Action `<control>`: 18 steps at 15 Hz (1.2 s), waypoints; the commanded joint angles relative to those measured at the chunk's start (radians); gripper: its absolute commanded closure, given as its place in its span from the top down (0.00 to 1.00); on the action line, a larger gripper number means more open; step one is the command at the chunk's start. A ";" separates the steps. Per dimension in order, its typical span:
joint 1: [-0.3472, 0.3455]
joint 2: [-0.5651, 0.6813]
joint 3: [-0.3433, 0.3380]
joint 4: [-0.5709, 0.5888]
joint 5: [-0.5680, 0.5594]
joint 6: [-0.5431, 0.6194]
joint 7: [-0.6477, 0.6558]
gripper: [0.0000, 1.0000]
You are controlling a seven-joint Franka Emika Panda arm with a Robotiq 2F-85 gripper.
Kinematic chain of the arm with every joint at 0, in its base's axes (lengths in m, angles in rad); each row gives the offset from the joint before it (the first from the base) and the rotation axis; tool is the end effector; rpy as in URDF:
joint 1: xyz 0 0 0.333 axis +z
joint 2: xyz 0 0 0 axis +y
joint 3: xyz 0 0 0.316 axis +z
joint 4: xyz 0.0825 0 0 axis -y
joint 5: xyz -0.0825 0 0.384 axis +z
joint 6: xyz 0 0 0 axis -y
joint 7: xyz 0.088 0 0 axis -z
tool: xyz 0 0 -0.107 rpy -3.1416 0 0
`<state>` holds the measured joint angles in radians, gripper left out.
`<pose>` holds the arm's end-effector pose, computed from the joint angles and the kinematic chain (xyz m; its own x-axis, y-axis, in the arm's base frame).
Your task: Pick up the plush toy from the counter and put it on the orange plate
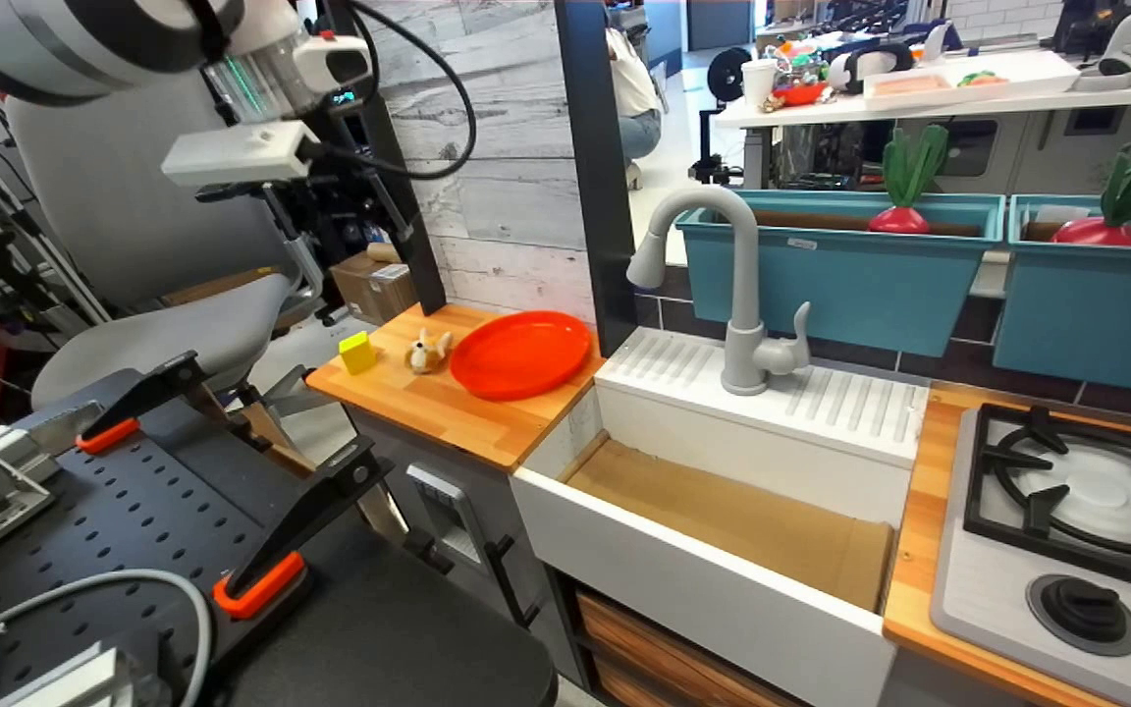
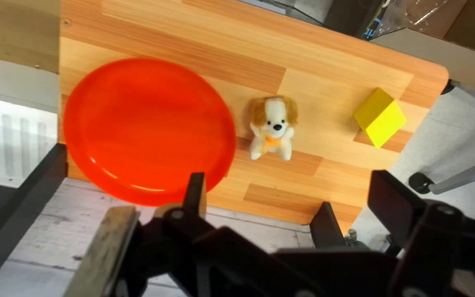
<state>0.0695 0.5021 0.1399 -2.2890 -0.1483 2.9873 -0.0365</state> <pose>0.5266 0.1255 0.1532 0.9141 0.3498 0.2050 0.3589 -0.9334 -0.0077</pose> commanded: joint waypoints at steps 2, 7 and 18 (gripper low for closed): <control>-0.013 0.241 0.043 0.226 0.046 -0.029 -0.067 1.00; 0.004 0.408 0.047 0.411 0.052 -0.144 -0.085 1.00; 0.046 0.548 0.011 0.629 0.045 -0.360 -0.076 0.20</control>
<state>0.0930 1.0145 0.1689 -1.7302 -0.1145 2.6864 -0.0966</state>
